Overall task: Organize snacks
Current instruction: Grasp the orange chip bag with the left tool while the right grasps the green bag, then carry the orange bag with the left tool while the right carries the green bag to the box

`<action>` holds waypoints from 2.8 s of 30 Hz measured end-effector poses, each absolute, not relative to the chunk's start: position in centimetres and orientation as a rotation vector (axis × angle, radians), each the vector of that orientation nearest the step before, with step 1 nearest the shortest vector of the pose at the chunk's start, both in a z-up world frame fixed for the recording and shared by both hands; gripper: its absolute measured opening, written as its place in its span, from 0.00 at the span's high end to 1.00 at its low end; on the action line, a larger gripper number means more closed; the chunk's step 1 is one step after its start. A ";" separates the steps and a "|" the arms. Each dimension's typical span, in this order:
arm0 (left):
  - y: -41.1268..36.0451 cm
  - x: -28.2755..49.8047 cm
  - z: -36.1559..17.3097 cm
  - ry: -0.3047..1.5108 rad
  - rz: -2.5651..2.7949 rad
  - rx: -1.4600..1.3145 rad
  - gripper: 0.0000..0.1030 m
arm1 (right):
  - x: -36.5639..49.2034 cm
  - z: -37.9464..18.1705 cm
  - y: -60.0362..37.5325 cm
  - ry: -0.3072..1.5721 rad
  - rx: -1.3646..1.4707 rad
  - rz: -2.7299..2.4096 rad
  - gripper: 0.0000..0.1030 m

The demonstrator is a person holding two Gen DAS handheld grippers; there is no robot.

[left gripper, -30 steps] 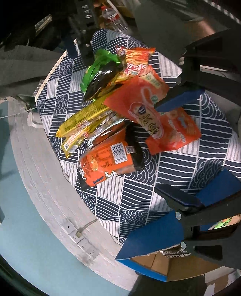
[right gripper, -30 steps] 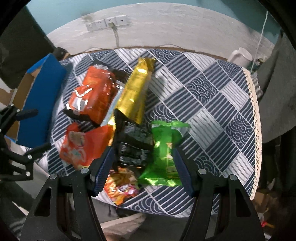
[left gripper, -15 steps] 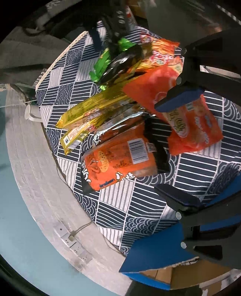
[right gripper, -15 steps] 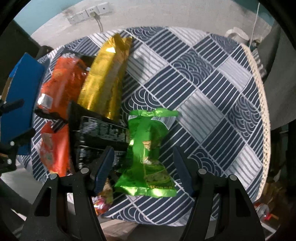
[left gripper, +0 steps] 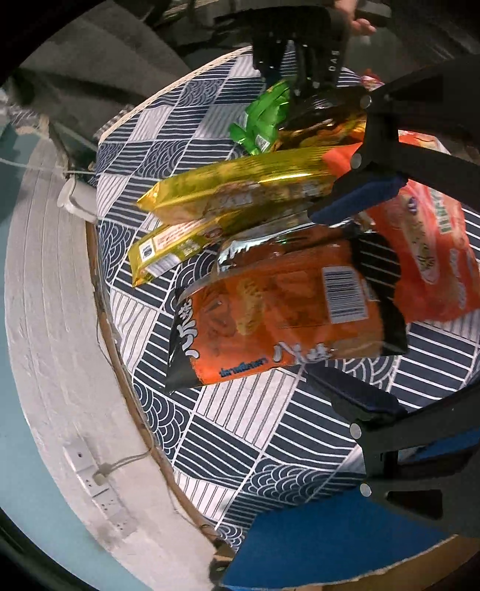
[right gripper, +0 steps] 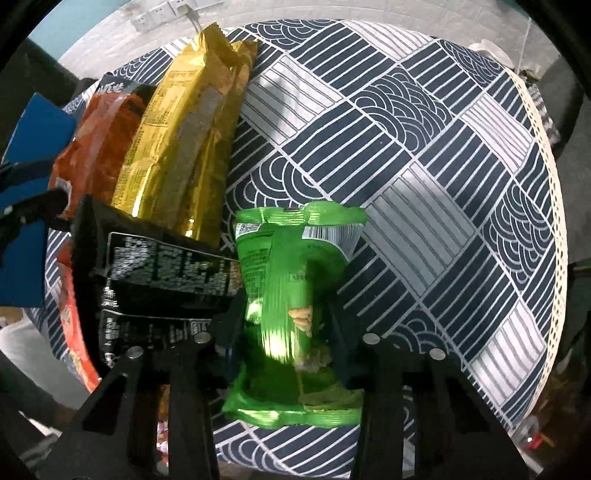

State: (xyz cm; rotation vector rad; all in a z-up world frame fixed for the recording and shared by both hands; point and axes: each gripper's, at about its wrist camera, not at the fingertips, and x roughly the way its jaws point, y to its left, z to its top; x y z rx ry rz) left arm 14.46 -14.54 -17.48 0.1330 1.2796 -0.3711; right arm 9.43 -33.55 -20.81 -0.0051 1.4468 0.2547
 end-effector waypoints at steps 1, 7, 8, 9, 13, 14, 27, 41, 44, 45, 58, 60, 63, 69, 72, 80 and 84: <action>-14.5 14.7 -17.6 1.281 -0.368 0.127 0.21 | 9.5 -20.7 -33.6 1.437 -0.006 0.254 0.68; -14.7 16.2 -18.6 1.294 -0.348 0.109 0.21 | 11.2 -19.3 -34.8 1.353 0.011 0.216 0.68; -14.6 16.4 -18.8 1.295 -0.339 0.111 0.21 | 11.6 -19.0 -34.9 1.340 0.021 0.212 0.68; -14.6 16.6 -19.0 1.298 -0.332 0.111 0.21 | 11.9 -18.8 -35.0 1.334 0.023 0.208 0.68; -14.3 17.4 -20.0 1.321 -0.320 0.081 0.21 | 12.9 -17.9 -34.4 1.311 0.024 0.205 0.68; -14.4 17.5 -20.2 1.324 -0.321 0.080 0.21 | 13.0 -17.7 -34.2 1.308 0.027 0.211 0.68; -14.3 17.6 -20.8 1.297 -0.356 0.040 0.41 | 13.2 -17.9 -33.2 1.301 0.024 0.244 0.68; -13.9 16.2 -17.5 1.204 -0.356 0.089 0.56 | 12.7 -14.7 -32.5 1.238 0.019 0.252 0.68; -13.8 15.5 -16.2 1.165 -0.349 0.112 0.56 | 12.5 -13.7 -31.9 1.217 0.014 0.259 0.68; -13.6 15.3 -15.8 1.155 -0.349 0.116 0.56 | 12.4 -13.4 -31.8 1.212 0.014 0.262 0.68; -10.8 11.7 -11.0 1.068 -0.325 0.132 0.56 | 11.0 -9.5 -28.7 1.149 -0.011 0.308 0.68; -10.2 11.2 -10.3 1.055 -0.318 0.130 0.56 | 10.8 -8.9 -28.0 1.140 -0.015 0.320 0.68; -9.3 10.2 -9.0 1.027 -0.301 0.140 0.56 | 10.5 -8.1 -26.8 1.126 -0.023 0.343 0.68; -6.6 8.2 -6.7 0.997 -0.265 0.123 0.57 | 9.9 -6.5 -23.7 1.102 -0.045 0.400 0.68; -5.3 7.4 -6.0 0.986 -0.250 0.117 0.56 | 9.7 -5.9 -22.0 1.092 -0.055 0.431 0.68; -1.3 5.4 -4.4 0.942 -0.174 0.113 0.57 | 9.2 -4.8 -17.3 1.076 -0.099 0.510 0.68; 0.9 4.8 -4.1 0.933 -0.140 0.097 0.57 | 9.1 -4.6 -15.3 1.071 -0.127 0.535 0.68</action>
